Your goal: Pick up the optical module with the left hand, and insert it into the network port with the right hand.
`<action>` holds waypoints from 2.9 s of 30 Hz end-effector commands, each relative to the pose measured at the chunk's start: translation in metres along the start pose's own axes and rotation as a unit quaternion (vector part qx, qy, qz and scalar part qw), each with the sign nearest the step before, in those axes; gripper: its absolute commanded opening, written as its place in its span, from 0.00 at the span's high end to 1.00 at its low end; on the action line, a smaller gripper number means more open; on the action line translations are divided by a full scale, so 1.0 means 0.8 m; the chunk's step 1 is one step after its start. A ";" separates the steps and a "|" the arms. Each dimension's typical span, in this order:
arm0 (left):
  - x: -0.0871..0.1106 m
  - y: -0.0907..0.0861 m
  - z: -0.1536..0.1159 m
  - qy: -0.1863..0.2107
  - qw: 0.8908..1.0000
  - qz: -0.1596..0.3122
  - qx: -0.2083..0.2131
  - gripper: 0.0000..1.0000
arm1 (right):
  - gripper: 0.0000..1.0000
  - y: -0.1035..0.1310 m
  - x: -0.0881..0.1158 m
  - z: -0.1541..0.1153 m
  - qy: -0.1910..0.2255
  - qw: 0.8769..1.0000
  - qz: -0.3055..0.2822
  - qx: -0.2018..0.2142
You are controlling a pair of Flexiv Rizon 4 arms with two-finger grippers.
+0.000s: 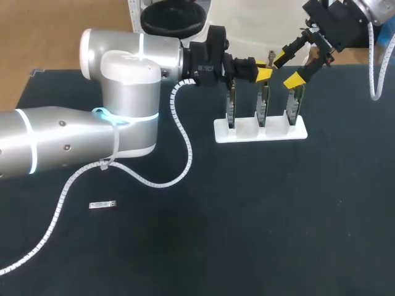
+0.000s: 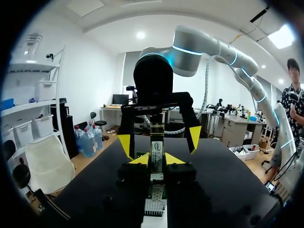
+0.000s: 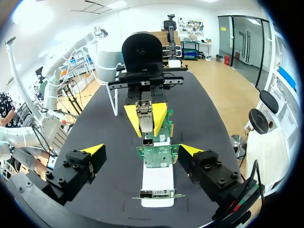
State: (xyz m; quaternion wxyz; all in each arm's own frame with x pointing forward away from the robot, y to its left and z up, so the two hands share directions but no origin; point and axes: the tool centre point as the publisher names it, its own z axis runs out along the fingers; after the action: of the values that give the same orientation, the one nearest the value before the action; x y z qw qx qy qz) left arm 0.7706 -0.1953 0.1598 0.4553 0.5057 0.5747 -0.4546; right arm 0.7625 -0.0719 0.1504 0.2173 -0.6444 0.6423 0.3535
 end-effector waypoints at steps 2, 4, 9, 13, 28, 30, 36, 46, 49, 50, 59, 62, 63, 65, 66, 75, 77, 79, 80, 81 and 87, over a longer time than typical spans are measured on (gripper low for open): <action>0.001 0.003 0.002 0.003 1.000 0.002 0.002 1.00 | 0.00 0.001 0.000 0.000 0.000 1.000 0.000 0.002; 0.001 0.003 0.002 0.003 1.000 0.002 0.002 1.00 | 0.00 0.001 0.000 0.000 0.000 1.000 0.000 0.002; 0.001 0.003 0.002 0.003 1.000 0.002 0.002 1.00 | 0.00 0.001 0.000 0.000 0.000 1.000 0.000 0.002; 0.001 0.003 0.002 0.003 1.000 0.002 0.002 1.00 | 0.00 0.001 0.000 0.000 0.000 1.000 0.000 0.002; 0.001 0.003 0.002 0.003 1.000 0.002 0.002 1.00 | 0.00 -0.021 -0.021 -0.039 -0.055 0.998 -0.018 0.012; 0.001 0.003 0.002 0.003 1.000 0.002 0.002 1.00 | 0.00 -0.022 -0.023 -0.042 -0.070 0.997 -0.020 0.004; 0.001 0.003 0.002 0.003 1.000 0.002 0.002 1.00 | 0.00 -0.016 -0.035 -0.039 -0.067 0.997 -0.036 -0.006; 0.001 0.003 0.002 0.003 1.000 0.002 0.002 1.00 | 0.00 -0.011 -0.050 -0.022 -0.063 0.997 -0.044 -0.004; 0.001 0.003 0.002 0.003 1.000 0.002 0.002 1.00 | 0.00 -0.010 -0.052 -0.018 -0.062 0.997 -0.044 -0.001; 0.001 0.003 0.002 0.003 1.000 0.002 0.002 1.00 | 0.00 -0.009 -0.053 -0.017 -0.061 0.997 -0.043 0.002; 0.001 0.003 0.002 0.003 1.000 0.002 0.002 1.00 | 0.00 -0.005 -0.056 -0.011 -0.063 0.997 -0.039 0.011; 0.001 0.003 0.002 0.003 1.000 0.002 0.002 1.00 | 0.00 -0.005 -0.057 -0.009 -0.062 0.997 -0.039 0.011; 0.001 0.003 0.002 0.003 1.000 0.002 0.002 1.00 | 0.00 -0.006 -0.058 -0.009 -0.061 0.997 -0.040 0.011; 0.001 0.003 0.002 0.003 1.000 0.002 0.002 1.00 | 0.00 -0.005 -0.059 -0.009 -0.061 0.997 -0.041 0.012; 0.001 0.003 0.002 0.003 1.000 0.002 0.002 1.00 | 0.00 -0.005 -0.060 -0.008 -0.061 0.997 -0.041 0.012; 0.001 0.003 0.002 0.003 1.000 0.002 0.002 1.00 | 0.00 -0.005 -0.063 -0.008 -0.061 0.997 -0.042 0.015; 0.001 0.003 0.002 0.003 1.000 0.002 0.002 1.00 | 0.00 -0.005 -0.063 -0.007 -0.061 0.997 -0.042 0.016; 0.001 0.003 0.002 0.003 1.000 0.002 0.002 1.00 | 0.00 -0.005 -0.063 -0.007 -0.060 0.997 -0.042 0.018; 0.001 0.003 0.002 0.003 1.000 0.002 0.002 1.00 | 0.00 -0.005 -0.063 -0.007 -0.060 0.997 -0.041 0.019; 0.001 0.003 0.002 0.003 1.000 0.002 0.002 1.00 | 0.00 -0.005 -0.063 -0.008 -0.060 0.997 -0.040 0.020; 0.001 0.003 0.002 0.003 1.000 0.002 0.002 1.00 | 1.00 -0.005 -0.063 -0.008 -0.059 0.997 -0.039 0.021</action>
State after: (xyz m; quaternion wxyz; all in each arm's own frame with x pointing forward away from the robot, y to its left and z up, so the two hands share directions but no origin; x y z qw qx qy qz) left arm 0.7715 -0.1955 0.1590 0.4552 0.5078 0.5739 -0.4534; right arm 0.7745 -0.0426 0.1909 0.2794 -0.6431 0.6084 0.3719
